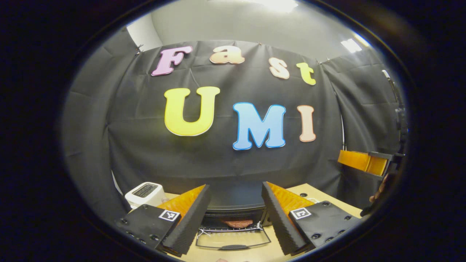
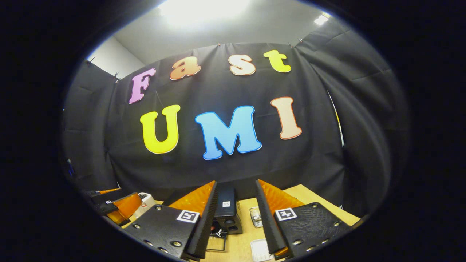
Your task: Open the electric oven with the left hand, put the food in, and close the electric oven.
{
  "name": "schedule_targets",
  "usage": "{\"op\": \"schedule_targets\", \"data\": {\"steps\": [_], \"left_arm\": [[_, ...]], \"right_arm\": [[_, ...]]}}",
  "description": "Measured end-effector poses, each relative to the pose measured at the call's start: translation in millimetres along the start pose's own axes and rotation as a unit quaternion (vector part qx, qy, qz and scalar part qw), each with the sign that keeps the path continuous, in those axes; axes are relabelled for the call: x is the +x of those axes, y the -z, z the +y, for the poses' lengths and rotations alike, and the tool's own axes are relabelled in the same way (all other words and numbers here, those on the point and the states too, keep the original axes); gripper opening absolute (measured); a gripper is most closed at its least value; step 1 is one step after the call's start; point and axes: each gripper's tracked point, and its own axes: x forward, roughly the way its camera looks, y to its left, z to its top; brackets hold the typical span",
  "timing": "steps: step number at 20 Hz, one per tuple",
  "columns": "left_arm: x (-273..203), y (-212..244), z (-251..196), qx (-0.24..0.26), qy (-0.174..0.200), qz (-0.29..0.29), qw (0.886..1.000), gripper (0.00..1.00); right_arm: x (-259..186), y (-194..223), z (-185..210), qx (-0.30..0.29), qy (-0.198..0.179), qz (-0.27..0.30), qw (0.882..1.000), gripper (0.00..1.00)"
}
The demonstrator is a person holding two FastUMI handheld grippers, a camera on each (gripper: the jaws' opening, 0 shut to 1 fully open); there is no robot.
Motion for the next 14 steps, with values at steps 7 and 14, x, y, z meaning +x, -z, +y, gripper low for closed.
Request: {"op": "schedule_targets", "data": {"steps": [7,14], "left_arm": [[17,106,-18,-0.016,0.021,0.12,0.992,0.95],[9,233,-12,-0.007,0.009,0.284,0.959,0.95]], "right_arm": [[-4,8,-10,0.003,-0.007,0.02,1.0,0.91],[-3,24,-23,0.0,-0.007,0.053,0.999,0.81]]}}
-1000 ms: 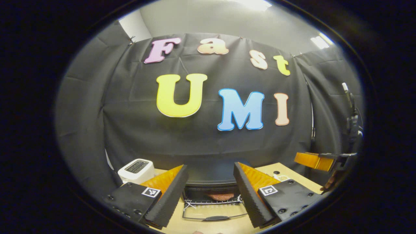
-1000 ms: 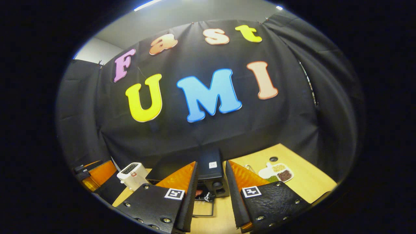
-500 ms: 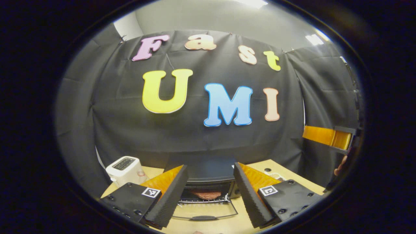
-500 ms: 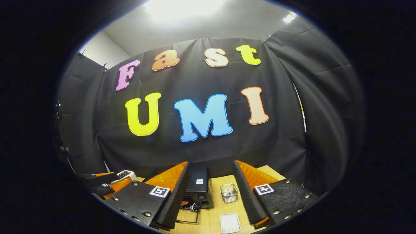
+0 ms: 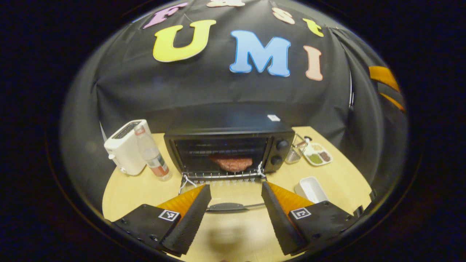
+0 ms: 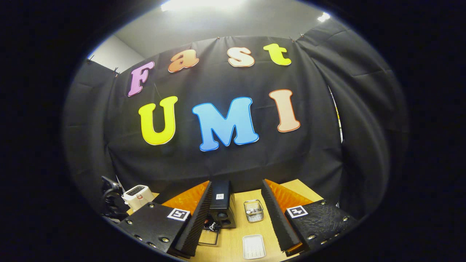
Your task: Open the electric oven with the left hand, put the food in, and close the electric oven.
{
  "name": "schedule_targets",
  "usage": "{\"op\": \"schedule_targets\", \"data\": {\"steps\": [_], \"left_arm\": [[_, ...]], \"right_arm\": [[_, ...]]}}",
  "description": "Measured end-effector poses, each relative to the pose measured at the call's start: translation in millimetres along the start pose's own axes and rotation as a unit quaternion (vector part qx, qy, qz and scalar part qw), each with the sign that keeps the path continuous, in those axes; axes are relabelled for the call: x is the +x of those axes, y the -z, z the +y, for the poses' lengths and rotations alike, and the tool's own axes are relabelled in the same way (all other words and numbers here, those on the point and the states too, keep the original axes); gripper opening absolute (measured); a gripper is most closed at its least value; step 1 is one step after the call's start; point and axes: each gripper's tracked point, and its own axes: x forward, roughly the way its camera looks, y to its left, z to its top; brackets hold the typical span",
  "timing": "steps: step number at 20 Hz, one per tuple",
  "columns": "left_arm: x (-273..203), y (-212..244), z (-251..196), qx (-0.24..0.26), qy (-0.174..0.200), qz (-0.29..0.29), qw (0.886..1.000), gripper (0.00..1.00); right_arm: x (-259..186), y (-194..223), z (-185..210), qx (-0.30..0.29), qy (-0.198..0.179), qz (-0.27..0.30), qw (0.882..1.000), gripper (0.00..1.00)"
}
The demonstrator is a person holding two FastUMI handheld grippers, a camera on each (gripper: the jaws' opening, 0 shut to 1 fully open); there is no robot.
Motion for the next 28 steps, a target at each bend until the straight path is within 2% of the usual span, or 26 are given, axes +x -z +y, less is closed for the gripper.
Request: {"op": "schedule_targets", "data": {"steps": [3,6,12,13,14,18,21,23,24,28], "left_arm": [[20,42,-4,-0.008,0.009,0.066,0.998,0.95],[33,92,1,-0.028,0.006,0.143,0.989,0.95],[62,142,13,-0.042,-0.003,0.235,0.971,0.95],[69,145,16,-0.044,-0.006,0.241,0.97,0.92],[73,145,19,-0.043,-0.008,0.242,0.969,0.95],[87,147,22,-0.037,-0.013,0.258,0.965,0.95],[99,138,23,-0.025,-0.008,0.252,0.967,0.99],[100,135,22,-0.027,-0.009,0.264,0.964,0.91],[101,138,23,-0.026,-0.009,0.269,0.963,0.95],[97,134,22,-0.034,-0.006,0.26,0.965,0.95]], "right_arm": [[0,5,-7,-0.002,0.003,0.013,1.0,0.82],[-1,10,-16,0.008,0.015,0.023,1.0,0.82],[-4,18,-31,0.004,0.032,0.04,0.999,0.83],[-4,18,-33,0.004,0.035,0.04,0.999,0.83],[-5,18,-34,0.004,0.039,0.041,0.998,0.83],[-5,21,-37,0.0,0.045,0.046,0.998,0.84],[-7,22,-39,-0.005,0.052,0.048,0.997,0.84],[-7,24,-40,-0.007,0.055,0.051,0.997,0.84],[-9,25,-41,-0.006,0.056,0.052,0.997,0.84],[-11,24,-41,0.001,0.059,0.051,0.997,0.84]]}}
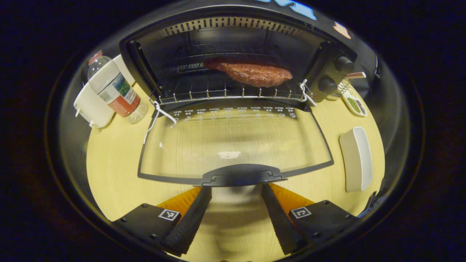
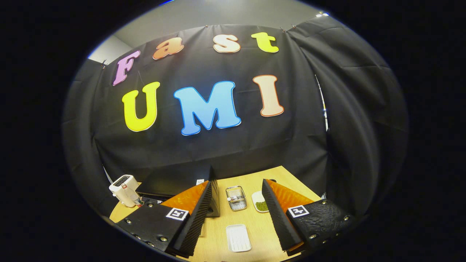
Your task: Open the electric oven with the left hand, put the food in, and close the electric oven.
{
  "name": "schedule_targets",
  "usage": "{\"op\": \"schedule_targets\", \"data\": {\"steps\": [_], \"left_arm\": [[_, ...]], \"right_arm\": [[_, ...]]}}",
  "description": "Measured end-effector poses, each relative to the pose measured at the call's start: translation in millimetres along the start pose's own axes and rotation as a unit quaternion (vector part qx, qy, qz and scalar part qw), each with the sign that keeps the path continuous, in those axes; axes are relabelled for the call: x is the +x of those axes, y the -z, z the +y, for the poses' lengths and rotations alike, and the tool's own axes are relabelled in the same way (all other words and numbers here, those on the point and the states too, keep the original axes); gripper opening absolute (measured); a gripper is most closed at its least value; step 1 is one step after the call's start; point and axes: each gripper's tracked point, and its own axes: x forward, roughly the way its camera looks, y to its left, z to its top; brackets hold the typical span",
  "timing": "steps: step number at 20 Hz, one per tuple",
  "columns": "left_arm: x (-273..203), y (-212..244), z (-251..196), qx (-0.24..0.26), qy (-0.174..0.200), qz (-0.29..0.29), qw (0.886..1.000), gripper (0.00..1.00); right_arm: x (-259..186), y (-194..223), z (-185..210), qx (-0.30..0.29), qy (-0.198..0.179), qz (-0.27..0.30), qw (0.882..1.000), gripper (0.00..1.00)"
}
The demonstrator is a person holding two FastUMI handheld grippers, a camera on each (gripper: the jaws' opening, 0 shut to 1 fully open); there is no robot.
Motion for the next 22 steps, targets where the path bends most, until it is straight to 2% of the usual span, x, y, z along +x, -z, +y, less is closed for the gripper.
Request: {"op": "schedule_targets", "data": {"steps": [3,4,11,13,16,17,19,21,22], "left_arm": [[-13,-3,-1,0.005,0.001,-0.014,1.0,0.99],[-17,-4,-1,0.003,0.002,-0.02,1.0,0.95],[-49,-17,-4,-0.006,0.004,-0.067,0.998,0.95],[-58,-23,-4,-0.008,0.004,-0.079,0.997,0.92],[-70,-34,-5,-0.011,0.003,-0.102,0.995,0.99],[-74,-38,-5,-0.012,0.003,-0.109,0.994,0.95],[-80,-48,-5,-0.013,0.003,-0.124,0.992,0.99],[-82,-54,-3,-0.016,0.0,-0.133,0.991,0.95],[-83,-58,-3,-0.016,0.0,-0.138,0.99,0.99]], "right_arm": [[-2,0,0,-0.001,-0.001,-0.001,1.0,0.84],[-2,3,1,-0.001,-0.002,0.002,1.0,0.84],[-4,-1,5,0.007,-0.005,-0.001,1.0,0.84],[-4,-2,6,0.007,-0.007,-0.005,1.0,0.84],[-7,-3,4,0.008,-0.006,-0.007,1.0,0.84],[-8,-2,4,0.009,-0.007,-0.007,1.0,0.84],[-9,0,2,0.01,-0.006,-0.006,1.0,0.84],[-10,-1,0,0.01,-0.003,-0.006,1.0,0.84],[-11,0,-2,0.01,-0.002,-0.006,1.0,0.84]]}}
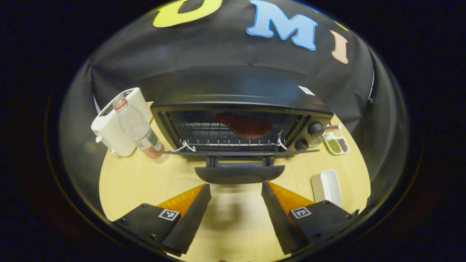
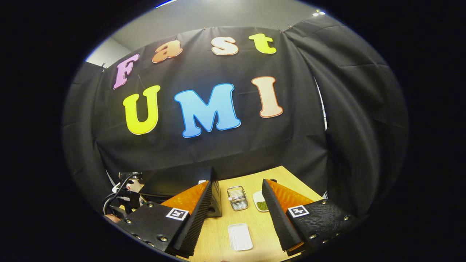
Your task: Open the electric oven with the left hand, put the food in, and close the electric oven.
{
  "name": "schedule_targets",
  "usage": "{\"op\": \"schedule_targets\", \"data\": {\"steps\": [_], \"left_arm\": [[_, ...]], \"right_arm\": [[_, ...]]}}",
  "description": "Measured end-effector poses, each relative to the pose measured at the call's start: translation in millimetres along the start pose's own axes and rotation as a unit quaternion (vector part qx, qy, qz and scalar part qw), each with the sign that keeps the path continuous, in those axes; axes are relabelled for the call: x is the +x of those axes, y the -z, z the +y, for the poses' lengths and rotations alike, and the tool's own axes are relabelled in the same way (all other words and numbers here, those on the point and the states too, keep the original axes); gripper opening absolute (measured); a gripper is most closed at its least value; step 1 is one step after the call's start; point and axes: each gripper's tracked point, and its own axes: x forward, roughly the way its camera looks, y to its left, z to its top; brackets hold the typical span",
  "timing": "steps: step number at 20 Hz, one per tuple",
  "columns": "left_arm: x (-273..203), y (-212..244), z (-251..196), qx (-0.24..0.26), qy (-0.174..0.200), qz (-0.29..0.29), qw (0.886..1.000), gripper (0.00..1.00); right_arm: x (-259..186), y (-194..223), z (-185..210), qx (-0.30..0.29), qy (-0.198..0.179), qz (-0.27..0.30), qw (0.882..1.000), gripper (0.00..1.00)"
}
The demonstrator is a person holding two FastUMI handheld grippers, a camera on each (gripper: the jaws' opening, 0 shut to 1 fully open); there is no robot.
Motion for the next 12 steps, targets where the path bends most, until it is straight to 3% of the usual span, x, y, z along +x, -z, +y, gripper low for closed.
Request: {"op": "schedule_targets", "data": {"steps": [4,8,12], "left_arm": [[-2,-19,-3,-0.006,0.0,-0.029,1.0,0.95],[-26,-52,-11,-0.01,0.006,-0.095,0.995,0.99],[-98,-104,-29,-0.019,0.01,-0.223,0.975,0.95]], "right_arm": [[-2,-2,-10,-0.003,0.006,-0.003,1.0,0.84],[0,-7,-14,-0.015,0.001,-0.008,1.0,0.84],[2,-36,-14,-0.035,-0.011,-0.035,0.999,0.84]]}}
